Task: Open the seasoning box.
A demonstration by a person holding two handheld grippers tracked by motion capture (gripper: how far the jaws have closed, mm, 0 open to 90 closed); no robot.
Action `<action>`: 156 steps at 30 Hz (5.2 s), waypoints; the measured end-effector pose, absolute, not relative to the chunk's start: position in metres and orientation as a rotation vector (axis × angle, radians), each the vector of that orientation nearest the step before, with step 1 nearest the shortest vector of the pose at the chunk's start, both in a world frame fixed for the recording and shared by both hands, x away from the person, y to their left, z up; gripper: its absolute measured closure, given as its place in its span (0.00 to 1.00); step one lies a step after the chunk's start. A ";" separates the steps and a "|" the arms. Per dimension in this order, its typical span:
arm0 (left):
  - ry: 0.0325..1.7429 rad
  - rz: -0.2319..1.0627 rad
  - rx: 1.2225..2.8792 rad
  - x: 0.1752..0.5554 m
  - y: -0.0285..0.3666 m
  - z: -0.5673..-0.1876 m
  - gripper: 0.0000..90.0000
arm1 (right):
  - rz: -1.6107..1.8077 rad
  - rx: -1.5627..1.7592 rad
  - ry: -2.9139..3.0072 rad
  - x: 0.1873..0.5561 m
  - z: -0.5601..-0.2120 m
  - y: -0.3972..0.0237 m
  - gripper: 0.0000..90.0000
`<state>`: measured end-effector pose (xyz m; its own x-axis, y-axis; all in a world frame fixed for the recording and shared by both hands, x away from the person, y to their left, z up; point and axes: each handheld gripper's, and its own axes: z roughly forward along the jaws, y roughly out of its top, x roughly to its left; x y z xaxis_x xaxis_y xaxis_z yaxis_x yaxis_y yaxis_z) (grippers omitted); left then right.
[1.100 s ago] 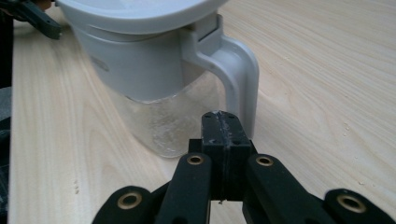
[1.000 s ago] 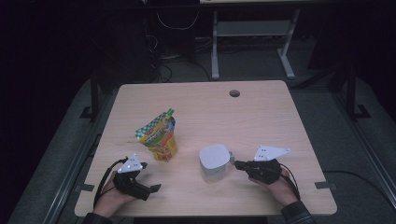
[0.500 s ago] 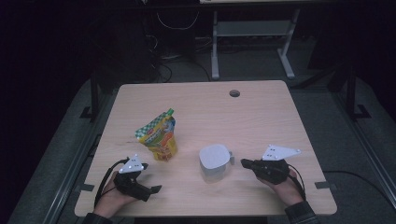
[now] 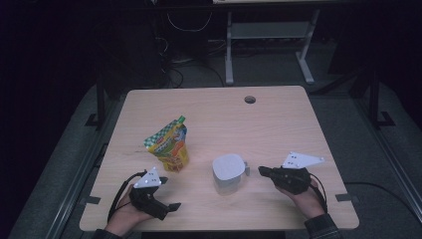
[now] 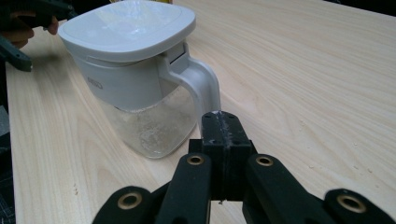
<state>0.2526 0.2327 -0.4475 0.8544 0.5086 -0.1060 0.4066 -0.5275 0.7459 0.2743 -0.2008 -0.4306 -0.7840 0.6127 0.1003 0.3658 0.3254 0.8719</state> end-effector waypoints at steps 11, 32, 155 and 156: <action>0.580 0.135 2.184 0.259 0.206 -0.442 0.00 | 1.440 0.894 2.355 0.276 -0.431 -0.199 1.00; 0.489 0.122 2.139 0.284 0.164 -0.420 0.00 | 1.476 0.941 2.329 0.282 -0.428 -0.197 0.99; 0.365 0.065 2.027 0.309 0.123 -0.380 1.00 | 1.447 0.957 2.331 0.283 -0.438 -0.197 0.47; 0.364 0.056 2.021 0.309 0.122 -0.378 1.00 | 1.448 0.957 2.332 0.283 -0.438 -0.197 0.47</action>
<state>0.3092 0.1221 -0.3782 0.9530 0.2795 -0.1174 0.2311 -0.4192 0.8780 0.2833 -0.1973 -0.4377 -0.7587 0.6369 0.1371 0.4052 0.2966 0.8648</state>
